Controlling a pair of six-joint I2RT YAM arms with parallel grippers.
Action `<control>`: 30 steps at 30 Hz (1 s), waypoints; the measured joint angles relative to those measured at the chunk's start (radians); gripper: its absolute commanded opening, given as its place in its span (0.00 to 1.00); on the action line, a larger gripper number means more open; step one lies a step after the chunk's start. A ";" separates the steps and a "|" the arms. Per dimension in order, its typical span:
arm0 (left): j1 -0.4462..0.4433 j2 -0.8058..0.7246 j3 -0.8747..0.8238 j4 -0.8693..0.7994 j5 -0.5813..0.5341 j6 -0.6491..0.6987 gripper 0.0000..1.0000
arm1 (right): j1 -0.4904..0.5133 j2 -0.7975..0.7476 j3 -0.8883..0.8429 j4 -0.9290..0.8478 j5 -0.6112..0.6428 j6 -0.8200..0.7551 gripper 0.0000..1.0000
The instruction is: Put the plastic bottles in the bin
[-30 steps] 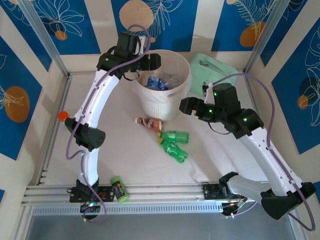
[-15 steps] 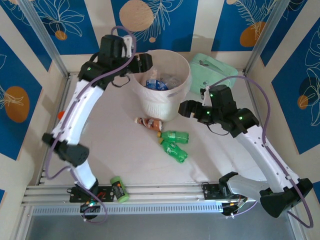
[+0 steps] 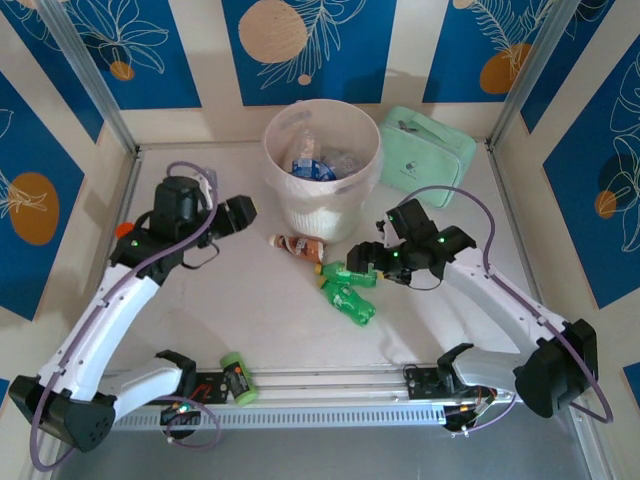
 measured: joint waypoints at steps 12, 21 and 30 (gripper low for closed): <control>0.002 -0.005 -0.211 0.115 0.107 -0.168 0.67 | 0.135 0.209 -0.003 -0.027 0.058 -0.058 0.87; 0.002 -0.005 -0.353 0.214 0.171 -0.257 0.67 | 0.210 0.360 0.054 -0.063 0.142 -0.090 0.88; 0.002 -0.006 -0.410 0.268 0.194 -0.303 0.67 | 0.312 0.471 0.094 -0.087 0.191 -0.111 0.84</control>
